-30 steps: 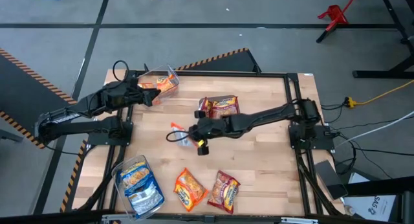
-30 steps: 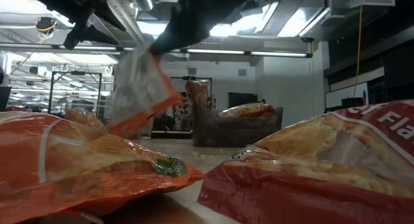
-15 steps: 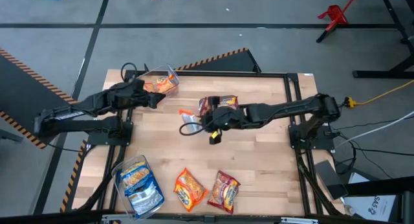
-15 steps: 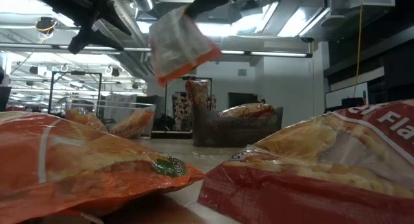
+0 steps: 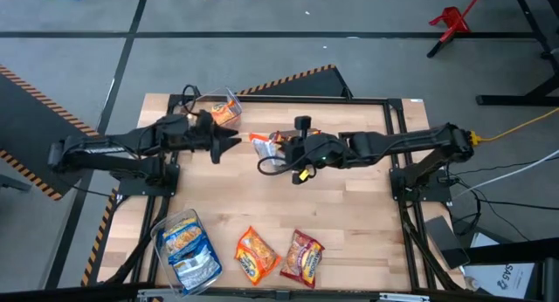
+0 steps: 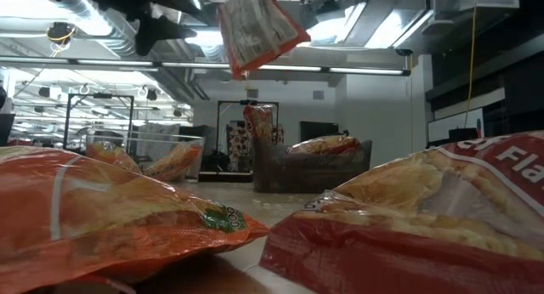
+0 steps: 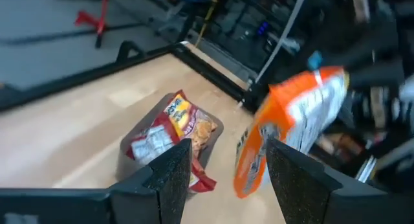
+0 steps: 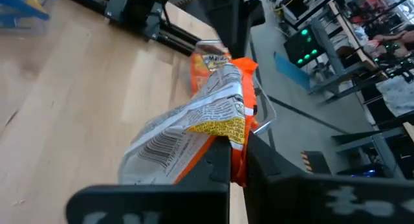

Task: Sort Maruchan noodles
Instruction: Put the orange noodle pack into the top transparent bin

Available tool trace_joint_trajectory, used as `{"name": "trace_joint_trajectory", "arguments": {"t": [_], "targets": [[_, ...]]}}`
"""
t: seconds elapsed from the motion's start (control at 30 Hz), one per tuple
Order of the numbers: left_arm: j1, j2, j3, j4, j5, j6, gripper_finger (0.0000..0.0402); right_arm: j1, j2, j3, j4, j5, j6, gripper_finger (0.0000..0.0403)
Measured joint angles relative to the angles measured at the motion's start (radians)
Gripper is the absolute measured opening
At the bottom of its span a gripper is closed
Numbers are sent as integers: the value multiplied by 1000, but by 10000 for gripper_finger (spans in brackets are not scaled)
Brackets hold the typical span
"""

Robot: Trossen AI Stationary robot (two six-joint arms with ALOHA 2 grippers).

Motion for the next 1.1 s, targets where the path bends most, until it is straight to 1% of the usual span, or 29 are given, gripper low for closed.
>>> {"name": "trace_joint_trajectory", "arguments": {"t": [0.13,0.27,0.33,0.43,0.53,0.77,0.9,1.0,1.1], "targets": [[-42,45,0,67,4,145,192,0,-12,0,1,-2,0,0],[-68,105,0,207,14,221,192,0,-15,2,9,-10,-7,0],[-69,133,0,228,15,244,192,0,-14,2,11,-10,-20,0],[-68,166,0,236,18,246,192,0,-14,2,14,-10,-26,0],[-68,196,0,258,69,246,192,0,-14,2,14,-7,-26,0],[-68,264,0,372,100,247,192,0,-14,2,22,-10,-27,0],[-68,297,0,442,163,247,192,0,-14,2,29,-10,-27,0],[-68,321,0,485,231,246,192,0,-14,2,30,-10,-29,0],[-69,344,0,516,250,240,192,0,-14,1,41,-10,-35,0]]}}
